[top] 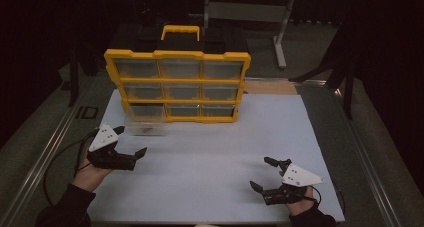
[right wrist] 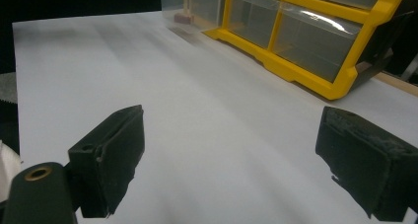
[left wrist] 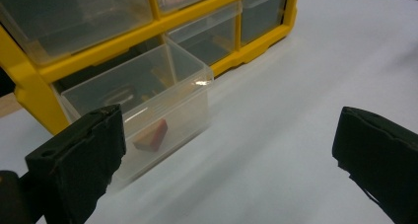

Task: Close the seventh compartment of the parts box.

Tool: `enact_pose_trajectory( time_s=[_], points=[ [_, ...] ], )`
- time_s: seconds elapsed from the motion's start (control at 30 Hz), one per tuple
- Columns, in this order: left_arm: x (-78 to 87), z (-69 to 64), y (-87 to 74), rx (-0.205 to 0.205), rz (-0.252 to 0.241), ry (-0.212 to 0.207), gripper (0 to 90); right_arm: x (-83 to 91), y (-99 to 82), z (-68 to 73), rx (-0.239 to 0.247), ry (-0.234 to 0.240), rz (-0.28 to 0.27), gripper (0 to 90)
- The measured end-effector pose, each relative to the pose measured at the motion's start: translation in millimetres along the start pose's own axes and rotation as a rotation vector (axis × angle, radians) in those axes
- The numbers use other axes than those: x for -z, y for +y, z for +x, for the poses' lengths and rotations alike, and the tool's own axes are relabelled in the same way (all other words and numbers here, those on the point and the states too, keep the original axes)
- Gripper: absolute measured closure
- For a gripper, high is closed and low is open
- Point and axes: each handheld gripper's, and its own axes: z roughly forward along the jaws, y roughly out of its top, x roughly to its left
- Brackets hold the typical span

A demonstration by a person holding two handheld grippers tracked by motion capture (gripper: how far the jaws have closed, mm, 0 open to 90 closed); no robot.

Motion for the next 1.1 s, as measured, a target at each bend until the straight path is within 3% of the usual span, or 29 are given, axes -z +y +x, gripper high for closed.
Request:
enact_pose_trajectory(
  time_s=[0.13, 0.2, 0.37, 0.53, 0.67, 0.8, 1.1],
  points=[
    [-7.0, -0.8, -5.4, 0.035, 0.000, 0.050, 0.0, -0.2, -0.3, -0.5, -0.001, -0.001, 0.000, 11.3],
    [-11.1, -0.6, -8.8, 0.050, 0.008, 0.054, 0.0, -0.4, -0.2, -0.4, -0.005, -0.001, 0.001, 11.4],
    [-20.7, -4.1, -15.1, 0.048, 0.051, 0.094, 0.0, -0.6, -0.5, -0.6, -0.008, 0.001, 0.001, 11.4],
    [-28.2, -5.6, -21.4, 0.103, 0.106, 0.098, 0.0, -0.2, -0.2, -0.6, -0.003, 0.000, -0.002, 11.4],
    [-32.5, -7.6, -26.4, 0.126, 0.115, 0.067, 0.0, -0.3, -0.3, -0.4, -0.009, 0.001, 0.000, 11.4],
    [-38.1, -8.2, -29.7, 0.152, 0.130, 0.081, 0.0, -0.8, -0.7, -0.4, -0.012, 0.001, 0.002, 11.4],
    [-43.4, -10.9, -30.9, 0.170, 0.146, 0.106, 3.6, -1.3, -0.8, 0.0, -0.010, 0.001, 0.004, 11.4]
  ],
)
